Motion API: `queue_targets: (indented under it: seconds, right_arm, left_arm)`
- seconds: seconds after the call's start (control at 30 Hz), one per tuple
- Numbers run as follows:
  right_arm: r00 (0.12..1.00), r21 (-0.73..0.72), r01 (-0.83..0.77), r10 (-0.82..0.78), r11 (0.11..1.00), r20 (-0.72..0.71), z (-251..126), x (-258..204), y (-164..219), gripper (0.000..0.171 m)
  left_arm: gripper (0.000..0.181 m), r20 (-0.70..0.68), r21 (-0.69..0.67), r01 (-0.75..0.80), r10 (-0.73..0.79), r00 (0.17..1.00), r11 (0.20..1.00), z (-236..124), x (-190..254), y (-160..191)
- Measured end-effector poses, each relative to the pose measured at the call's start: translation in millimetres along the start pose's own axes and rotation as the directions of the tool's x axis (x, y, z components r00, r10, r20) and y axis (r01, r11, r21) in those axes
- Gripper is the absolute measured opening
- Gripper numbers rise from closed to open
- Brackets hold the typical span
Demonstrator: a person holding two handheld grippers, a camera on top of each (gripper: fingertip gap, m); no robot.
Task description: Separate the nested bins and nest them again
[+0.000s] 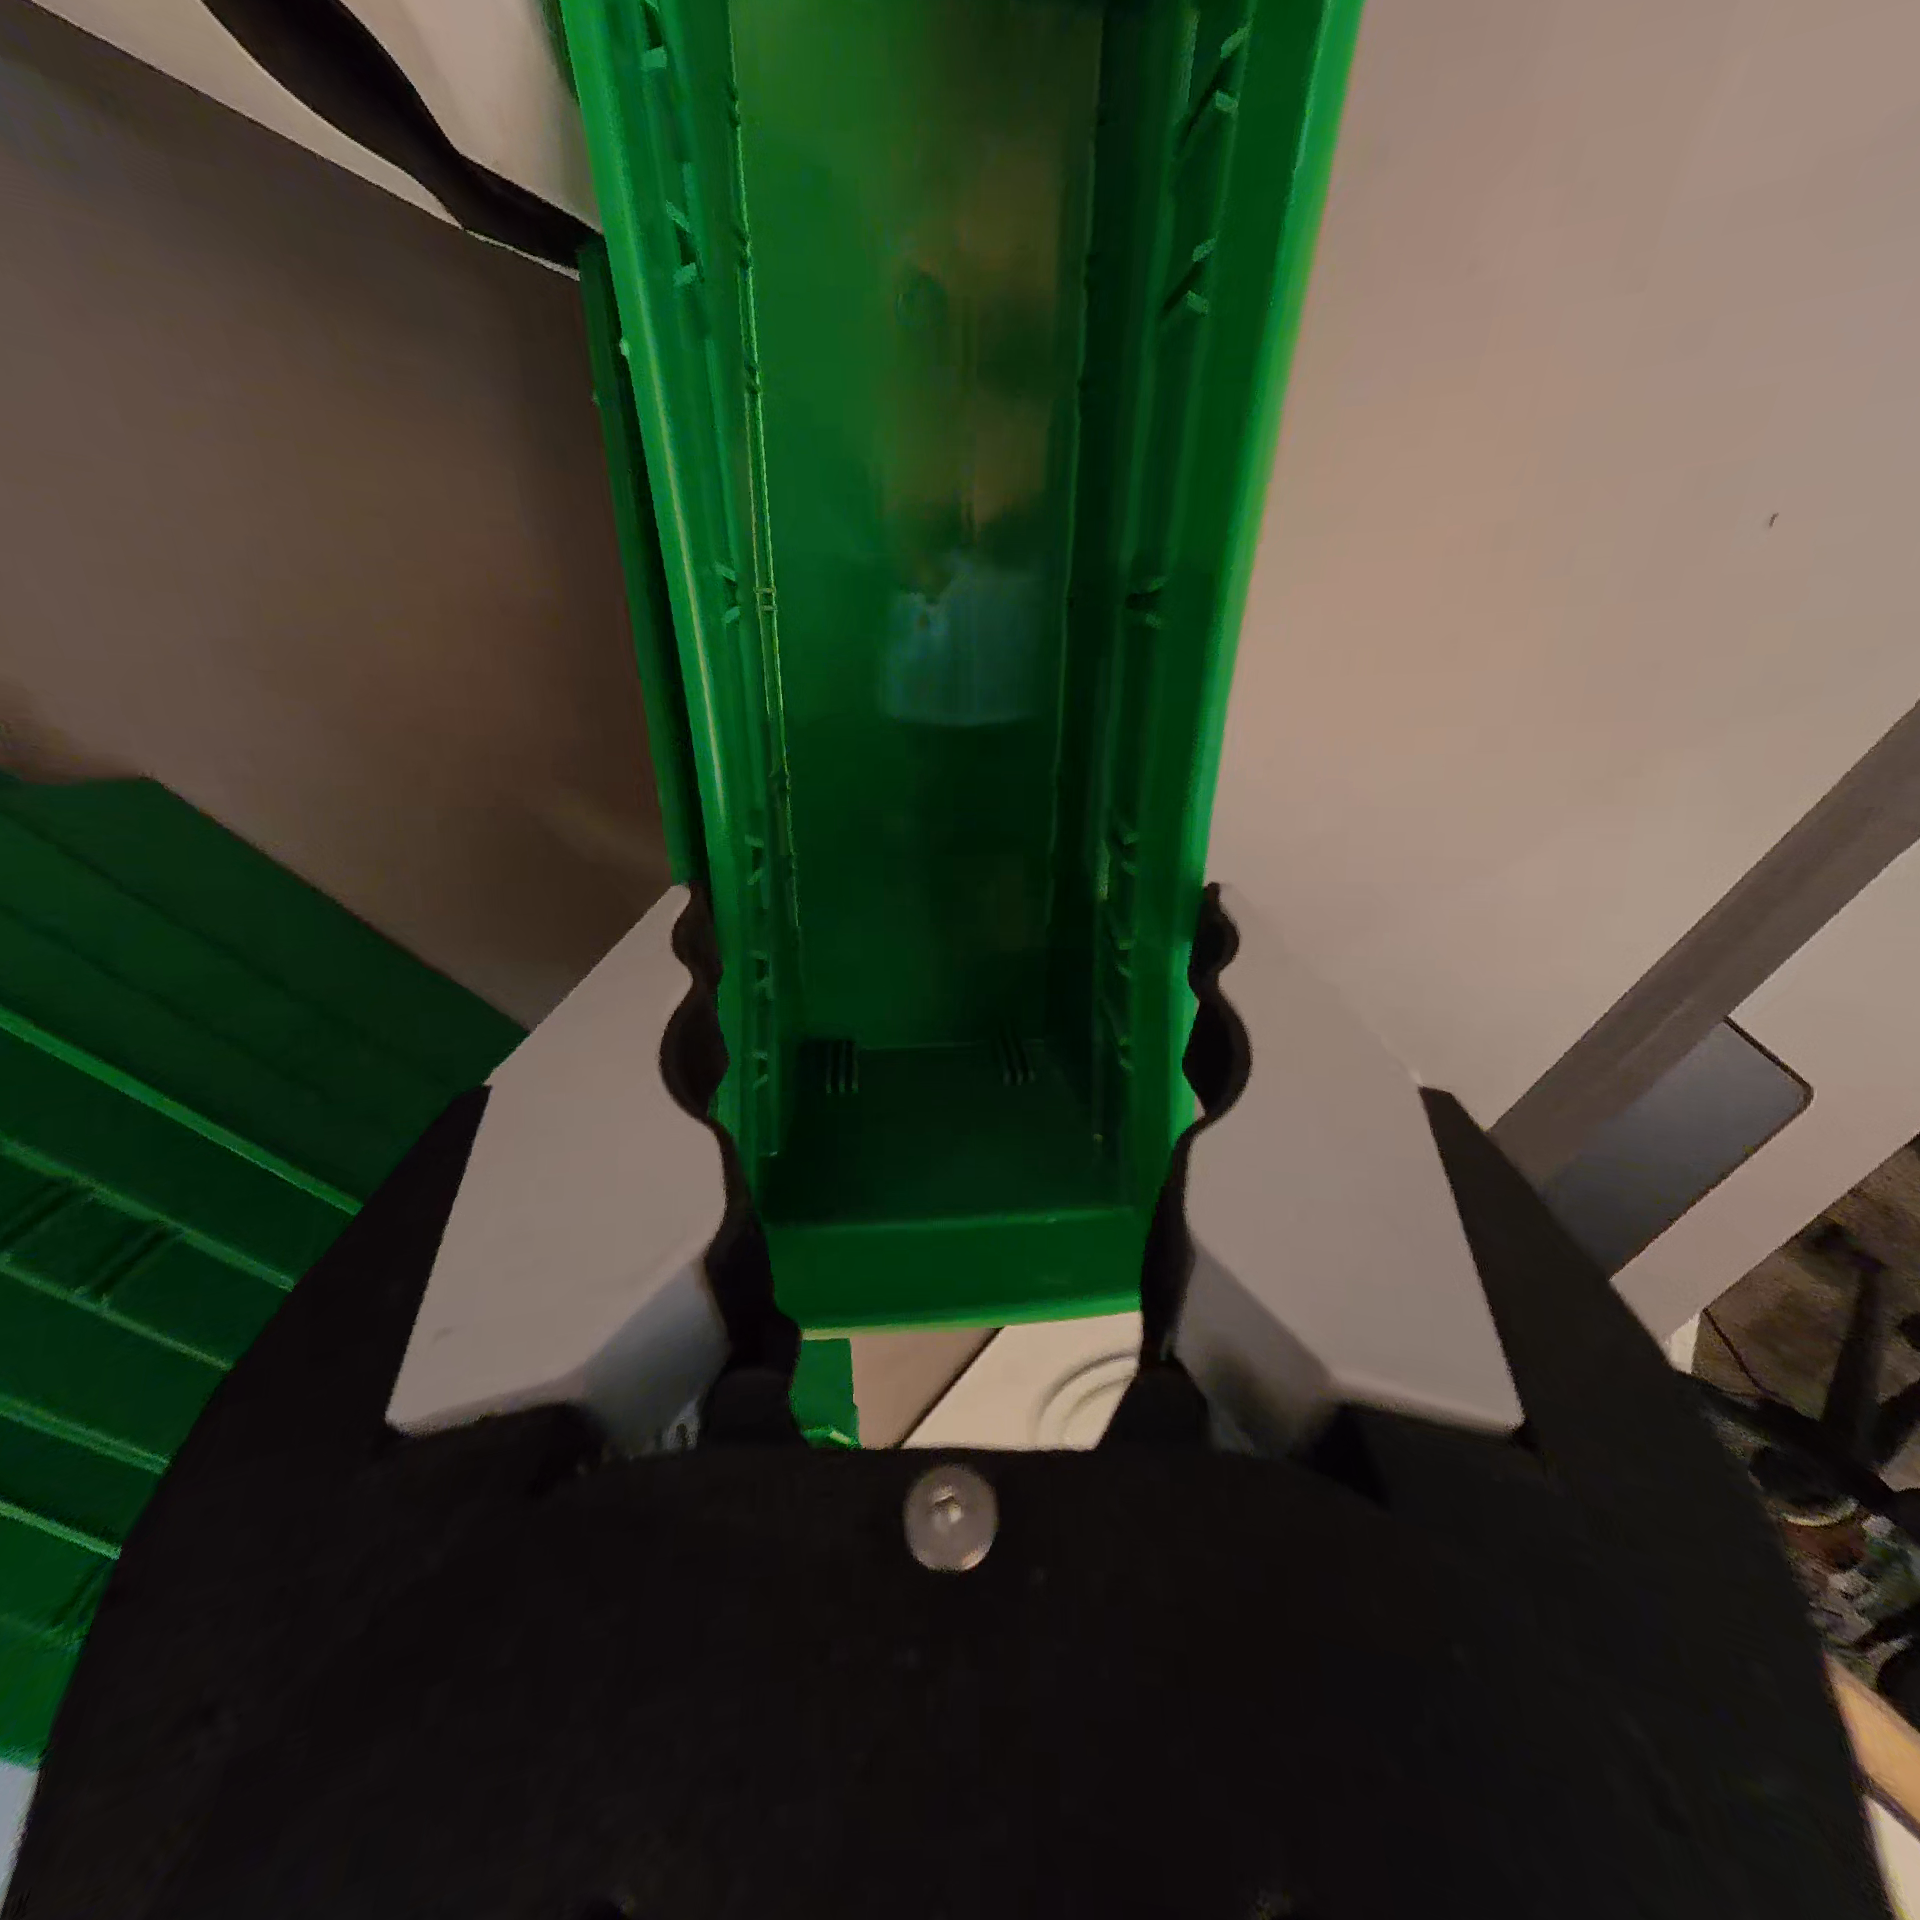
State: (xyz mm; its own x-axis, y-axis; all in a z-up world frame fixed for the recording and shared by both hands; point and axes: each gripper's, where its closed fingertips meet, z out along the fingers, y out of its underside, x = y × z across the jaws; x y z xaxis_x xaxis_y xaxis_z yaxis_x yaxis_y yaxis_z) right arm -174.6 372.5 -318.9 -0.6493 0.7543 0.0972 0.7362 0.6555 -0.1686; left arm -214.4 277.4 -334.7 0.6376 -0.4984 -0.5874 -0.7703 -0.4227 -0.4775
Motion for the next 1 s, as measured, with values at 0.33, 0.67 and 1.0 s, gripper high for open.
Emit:
queue_targets:
  seconds: [0.33, 0.67, 1.0]
  right_arm:
    - [0.999, 0.045, -0.042, 0.041, 0.998, 0.007, -11.4, 1.2, -7.1, 0.084]
    - [0.998, 0.111, -0.055, 0.057, 0.992, -0.016, -46.5, 9.0, -26.5, 0.087]
    - [0.999, -0.087, -0.017, 0.014, 0.996, -0.033, -33.6, 4.7, -2.5, 0.099]
  left_arm:
    - [0.004, -0.005, -0.013, -0.004, 0.004, 1.0, 1.0, 2.5, -3.0, 0.6]
    - [0.003, -0.012, -0.022, -0.022, 0.021, 1.0, 1.0, 7.7, -3.1, -4.5]
    - [0.002, -0.016, -0.015, -0.017, 0.017, 1.0, 1.0, 10.1, -2.8, -7.6]
